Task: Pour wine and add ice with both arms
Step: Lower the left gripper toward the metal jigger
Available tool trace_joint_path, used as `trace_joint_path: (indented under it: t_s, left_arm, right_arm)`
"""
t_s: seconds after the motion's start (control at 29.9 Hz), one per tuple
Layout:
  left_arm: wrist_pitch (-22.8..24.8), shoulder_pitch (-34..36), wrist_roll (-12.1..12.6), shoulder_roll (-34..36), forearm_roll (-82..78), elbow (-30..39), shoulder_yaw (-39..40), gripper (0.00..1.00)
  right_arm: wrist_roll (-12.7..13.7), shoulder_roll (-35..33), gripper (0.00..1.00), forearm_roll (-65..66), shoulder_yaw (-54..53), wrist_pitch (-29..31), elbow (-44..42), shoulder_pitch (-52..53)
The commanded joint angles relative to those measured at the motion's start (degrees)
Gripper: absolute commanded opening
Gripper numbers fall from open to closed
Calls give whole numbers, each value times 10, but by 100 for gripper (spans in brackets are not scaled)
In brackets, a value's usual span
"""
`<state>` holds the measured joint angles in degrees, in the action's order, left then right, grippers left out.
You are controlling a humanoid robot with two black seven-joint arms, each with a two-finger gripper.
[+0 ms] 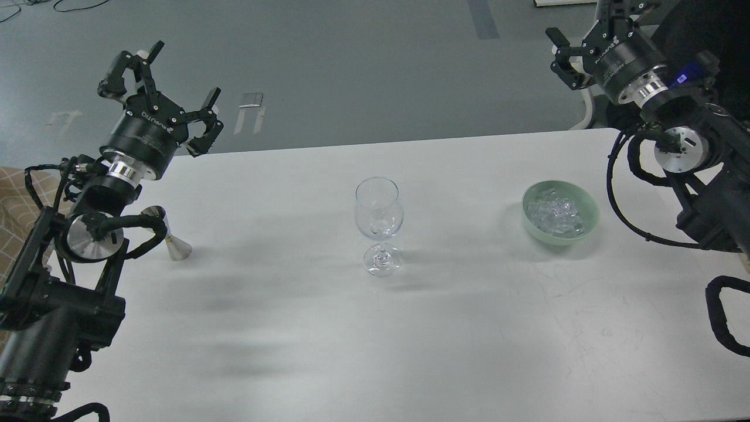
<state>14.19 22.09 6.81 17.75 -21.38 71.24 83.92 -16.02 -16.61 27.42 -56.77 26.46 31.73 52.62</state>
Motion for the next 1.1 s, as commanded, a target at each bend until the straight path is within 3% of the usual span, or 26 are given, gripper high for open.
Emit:
trace_joint_path:
  t_s: [0.0,0.27,0.4,0.57,1.07]
  left_arm:
    - [-10,-72,36,-3,6,59,41,97]
    - [-21,-217,47,-10,55,156,115,97]
    - [-78,-290,48,-18,78,209,161,97]
    - [-104,-350,48,-63,87,239,185,98]
    - [-110,-376,35,-170,88,217,168,98]
  right_arm:
    - [0,0,100,0,0,0,0,-1]
    - [-1,0,100,0,0,0,0,-3]
    - [-1,3,100,0,0,0,0,-3]
    - [-1,6,100,0,0,0,0,-5]
    - [-1,6,100,0,2,-2,0,-6]
